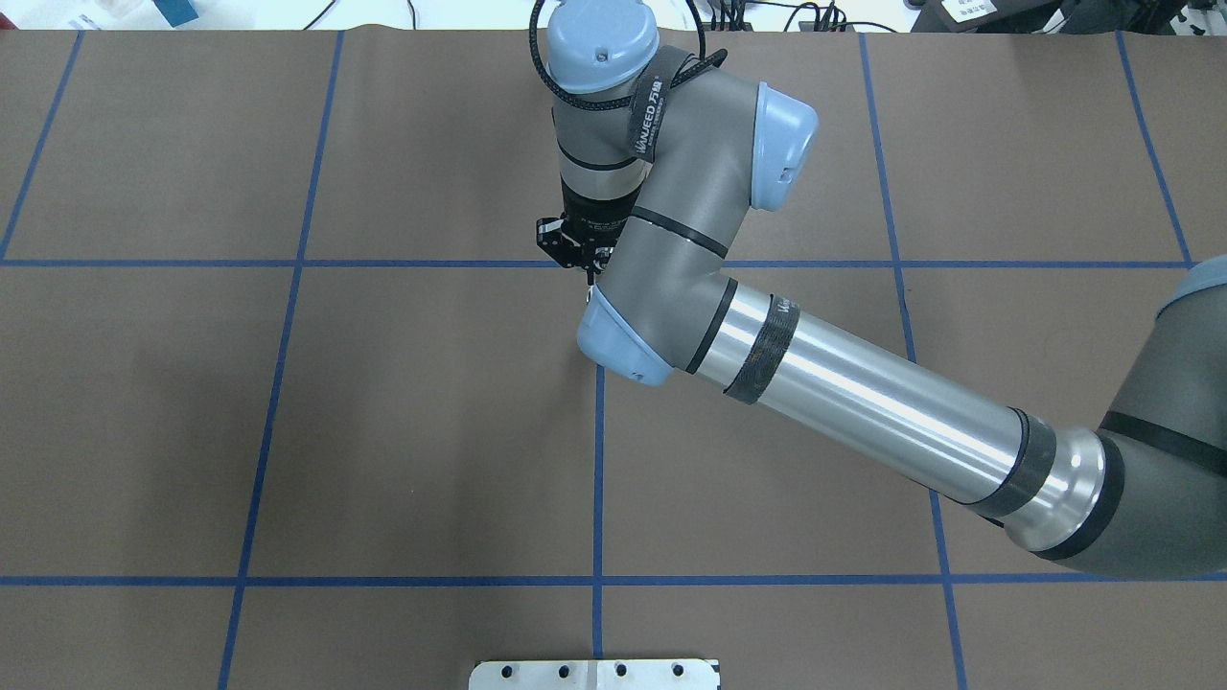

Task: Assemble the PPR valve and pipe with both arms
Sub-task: 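Press the chrome fitting down into the valve socket with the right gripper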

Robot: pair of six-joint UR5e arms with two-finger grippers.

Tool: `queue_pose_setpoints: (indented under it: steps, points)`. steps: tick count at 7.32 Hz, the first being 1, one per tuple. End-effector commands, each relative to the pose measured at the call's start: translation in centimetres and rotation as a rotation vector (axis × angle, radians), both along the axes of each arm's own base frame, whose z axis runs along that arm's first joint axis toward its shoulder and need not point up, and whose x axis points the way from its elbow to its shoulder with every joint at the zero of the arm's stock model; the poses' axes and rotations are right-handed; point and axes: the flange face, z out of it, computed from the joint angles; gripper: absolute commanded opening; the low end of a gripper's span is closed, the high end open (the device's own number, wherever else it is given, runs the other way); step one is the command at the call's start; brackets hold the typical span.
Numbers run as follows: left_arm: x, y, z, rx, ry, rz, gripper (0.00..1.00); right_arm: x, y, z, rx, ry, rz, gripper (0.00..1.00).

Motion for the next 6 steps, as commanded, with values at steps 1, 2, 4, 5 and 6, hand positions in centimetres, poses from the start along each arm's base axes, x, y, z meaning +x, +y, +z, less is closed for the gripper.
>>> queue_pose_setpoints:
  steps: [1, 2, 4, 5, 6]
  points:
    - [-0.01, 0.03, 0.26, -0.005, -0.001, 0.0, 1.0, -0.01, 0.07, -0.17, 0.002, -0.005, -0.002, 0.0]
    - [0.0, -0.02, 0.18, -0.003, -0.001, 0.0, 1.0, 0.08, 0.15, -0.25, 0.002, -0.008, -0.003, 0.0]
    - [0.09, 0.0, 0.1, -0.002, -0.001, 0.001, 1.0, 0.16, 0.23, -0.07, -0.001, -0.007, -0.002, 0.0]
    - [0.09, 0.0, 0.1, -0.002, -0.001, 0.002, 1.0, 0.15, 0.22, 0.3, -0.004, -0.003, -0.002, 0.0]
    - [0.09, 0.0, 0.1, -0.002, -0.001, 0.002, 1.0, 0.07, 0.31, 0.17, -0.002, -0.005, -0.004, 0.0]
